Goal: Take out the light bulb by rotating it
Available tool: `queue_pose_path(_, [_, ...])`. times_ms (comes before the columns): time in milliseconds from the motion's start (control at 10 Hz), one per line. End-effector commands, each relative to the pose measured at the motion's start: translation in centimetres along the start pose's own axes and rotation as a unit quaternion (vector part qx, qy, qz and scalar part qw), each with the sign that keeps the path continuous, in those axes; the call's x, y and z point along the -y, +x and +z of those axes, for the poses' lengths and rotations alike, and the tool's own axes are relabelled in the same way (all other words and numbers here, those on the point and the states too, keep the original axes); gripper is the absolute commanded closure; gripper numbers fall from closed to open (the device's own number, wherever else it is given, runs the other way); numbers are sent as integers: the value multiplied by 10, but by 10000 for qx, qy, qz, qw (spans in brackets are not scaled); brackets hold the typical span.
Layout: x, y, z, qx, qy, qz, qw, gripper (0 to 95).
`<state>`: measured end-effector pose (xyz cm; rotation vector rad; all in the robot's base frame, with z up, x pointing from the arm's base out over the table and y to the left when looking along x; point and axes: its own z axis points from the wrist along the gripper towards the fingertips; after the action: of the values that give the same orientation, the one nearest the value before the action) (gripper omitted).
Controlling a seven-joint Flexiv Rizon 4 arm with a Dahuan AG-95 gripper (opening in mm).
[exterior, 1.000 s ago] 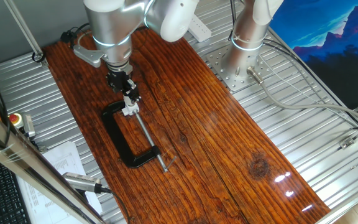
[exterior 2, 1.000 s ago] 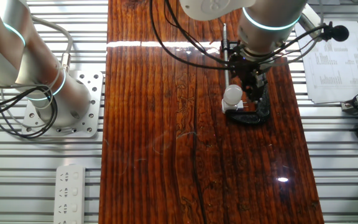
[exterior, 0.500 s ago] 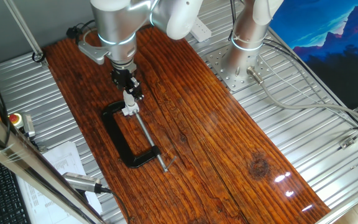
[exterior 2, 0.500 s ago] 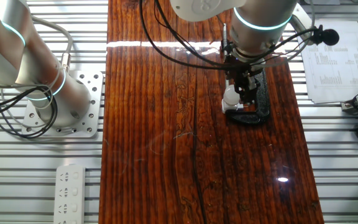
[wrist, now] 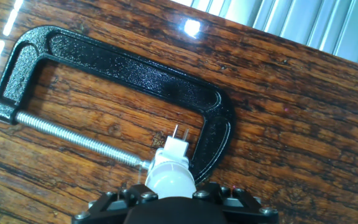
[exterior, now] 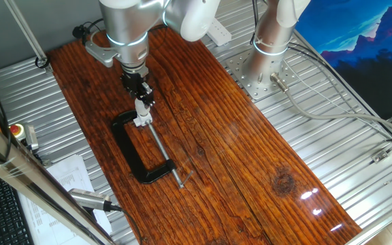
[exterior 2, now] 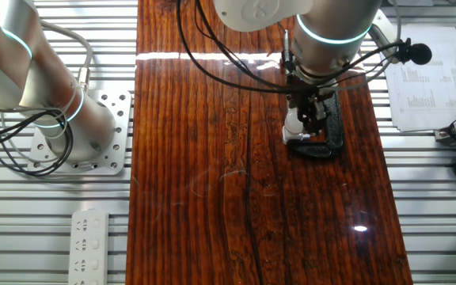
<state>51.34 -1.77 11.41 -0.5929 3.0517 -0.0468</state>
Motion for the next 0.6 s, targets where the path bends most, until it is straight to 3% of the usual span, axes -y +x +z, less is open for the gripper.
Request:
queue_pose_path(100, [0,-1,1,0,4,-11,10000,380])
queue_pose_path(200, [0,-1,2,-3,6,-5,10000,380])
queue_pose_path(300, [0,-1,2,-10,4,-2,10000,570])
queue_pose_path(600, [0,-1,4,-18,9,9,10000,570])
